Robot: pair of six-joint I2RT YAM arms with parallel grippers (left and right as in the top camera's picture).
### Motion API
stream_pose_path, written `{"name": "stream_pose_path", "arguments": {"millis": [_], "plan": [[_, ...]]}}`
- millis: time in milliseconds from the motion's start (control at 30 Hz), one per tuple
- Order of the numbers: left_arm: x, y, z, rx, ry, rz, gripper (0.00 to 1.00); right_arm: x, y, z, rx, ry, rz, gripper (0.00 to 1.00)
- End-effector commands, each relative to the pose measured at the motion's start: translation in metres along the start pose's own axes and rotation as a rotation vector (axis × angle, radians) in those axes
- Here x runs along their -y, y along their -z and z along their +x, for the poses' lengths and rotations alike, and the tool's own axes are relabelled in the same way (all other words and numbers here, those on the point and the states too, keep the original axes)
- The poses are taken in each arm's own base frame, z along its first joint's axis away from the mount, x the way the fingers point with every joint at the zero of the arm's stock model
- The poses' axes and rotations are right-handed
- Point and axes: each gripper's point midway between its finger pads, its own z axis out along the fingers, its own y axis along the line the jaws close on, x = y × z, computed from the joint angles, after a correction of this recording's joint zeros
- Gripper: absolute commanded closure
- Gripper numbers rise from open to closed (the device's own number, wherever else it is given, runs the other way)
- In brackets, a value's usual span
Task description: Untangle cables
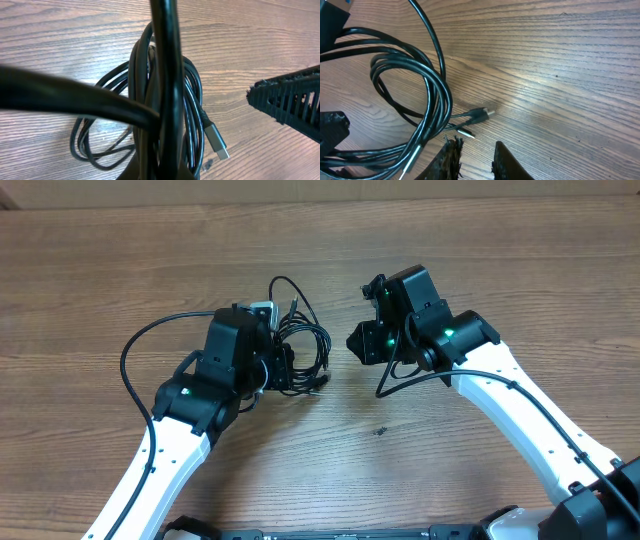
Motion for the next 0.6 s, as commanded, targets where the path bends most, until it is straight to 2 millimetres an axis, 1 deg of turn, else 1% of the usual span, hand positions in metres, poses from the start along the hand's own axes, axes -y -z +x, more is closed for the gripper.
{"name": "stream_pose_path", "arguments": {"millis": [0,33,67,133,200,267,333,400,433,467,500,567], "plan": [[0.009,0.005,-0.008,0.016,0.017,0.036,0.96,-0.005,0.013,-0.010,0.041,0.017,-0.003,0.73],[0.011,0.005,-0.007,0.013,0.016,0.048,0.96,-0.005,0.013,-0.010,0.040,0.017,-0.003,0.70],[0.020,0.006,-0.006,0.002,-0.024,0.102,0.96,-0.005,0.013,-0.010,0.040,0.017,-0.003,0.60],[0.030,0.007,-0.005,-0.004,-0.074,0.158,0.96,-0.005,0.013,-0.010,0.040,0.025,-0.004,0.48],[0.045,0.010,-0.004,-0.009,-0.138,0.242,0.96,-0.008,0.013,-0.008,0.033,0.071,-0.024,0.43],[0.047,0.010,-0.005,-0.006,-0.143,0.252,0.96,-0.013,0.013,-0.007,0.026,0.098,-0.048,0.43],[0.048,0.011,-0.006,-0.001,-0.146,0.257,0.96,-0.013,0.013,-0.006,0.024,0.102,-0.053,0.44],[0.051,0.011,-0.007,0.001,-0.149,0.273,0.96,-0.013,0.013,-0.007,0.025,0.105,-0.052,0.52],[0.053,0.012,-0.007,0.001,-0.151,0.285,0.96,-0.013,0.013,-0.007,0.025,0.105,-0.052,0.57],[0.054,0.012,-0.007,0.002,-0.152,0.289,0.96,-0.013,0.013,-0.007,0.026,0.106,-0.052,0.60],[0.054,0.012,-0.008,0.005,-0.153,0.291,0.96,-0.013,0.013,-0.007,0.026,0.106,-0.052,0.68],[0.055,0.013,-0.008,0.007,-0.154,0.294,0.96,-0.013,0.013,-0.007,0.026,0.106,-0.052,0.75]]}}
